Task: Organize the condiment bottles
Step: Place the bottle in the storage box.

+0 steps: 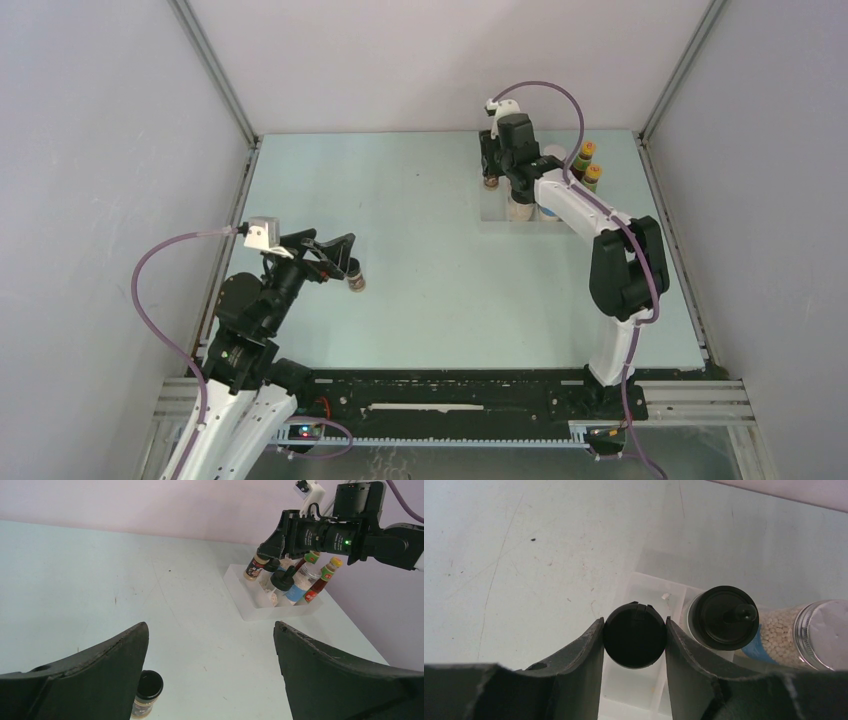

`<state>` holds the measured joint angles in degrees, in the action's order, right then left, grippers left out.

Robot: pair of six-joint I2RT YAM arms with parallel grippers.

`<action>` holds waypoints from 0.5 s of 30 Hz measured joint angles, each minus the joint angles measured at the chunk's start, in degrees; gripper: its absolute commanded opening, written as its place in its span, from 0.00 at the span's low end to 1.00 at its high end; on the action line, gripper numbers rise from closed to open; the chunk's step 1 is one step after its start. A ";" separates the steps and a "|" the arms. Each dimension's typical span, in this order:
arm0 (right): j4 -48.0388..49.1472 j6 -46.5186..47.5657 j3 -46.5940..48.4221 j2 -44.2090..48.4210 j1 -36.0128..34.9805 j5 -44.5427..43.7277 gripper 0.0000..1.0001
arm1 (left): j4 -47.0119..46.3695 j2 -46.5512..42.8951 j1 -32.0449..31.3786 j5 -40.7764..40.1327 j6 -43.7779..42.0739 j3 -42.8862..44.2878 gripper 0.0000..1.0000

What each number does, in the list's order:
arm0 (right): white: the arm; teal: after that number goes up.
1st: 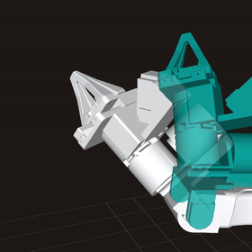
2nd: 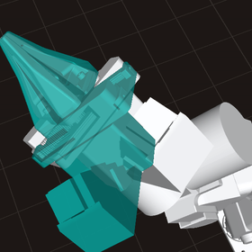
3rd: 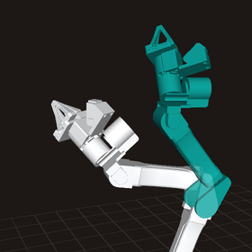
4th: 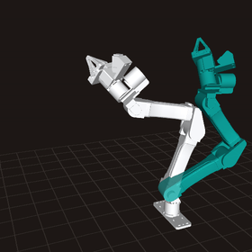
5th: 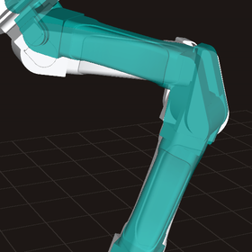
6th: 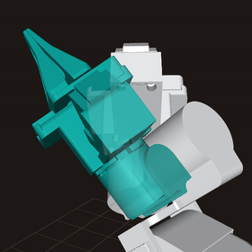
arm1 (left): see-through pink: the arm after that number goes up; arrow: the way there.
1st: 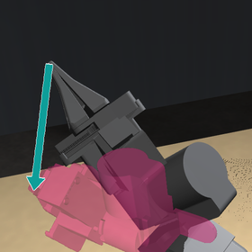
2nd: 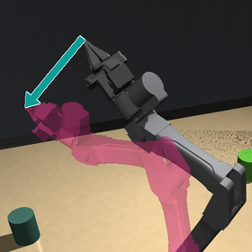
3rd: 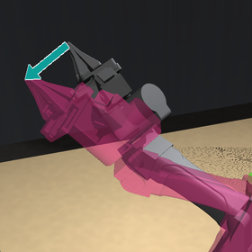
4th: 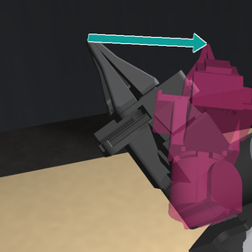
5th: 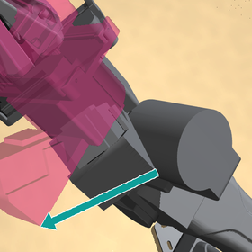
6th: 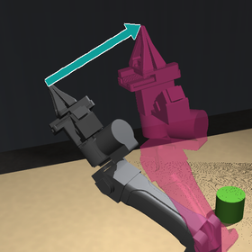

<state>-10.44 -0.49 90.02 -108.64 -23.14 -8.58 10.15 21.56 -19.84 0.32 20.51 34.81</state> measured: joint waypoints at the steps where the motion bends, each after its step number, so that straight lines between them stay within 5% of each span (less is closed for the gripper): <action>1: 0.11 -0.11 -0.15 0.00 0.24 0.02 0.00 | 0.00 0.00 0.00 -0.02 0.00 0.00 0.99; 15: 3.10 -1.11 -0.31 -2.21 2.29 0.15 0.00 | 0.00 0.09 0.00 -0.02 0.00 0.00 0.99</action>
<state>-7.33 -1.61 89.71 -110.85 -20.84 -8.43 10.15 21.65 -19.84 0.30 20.51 34.81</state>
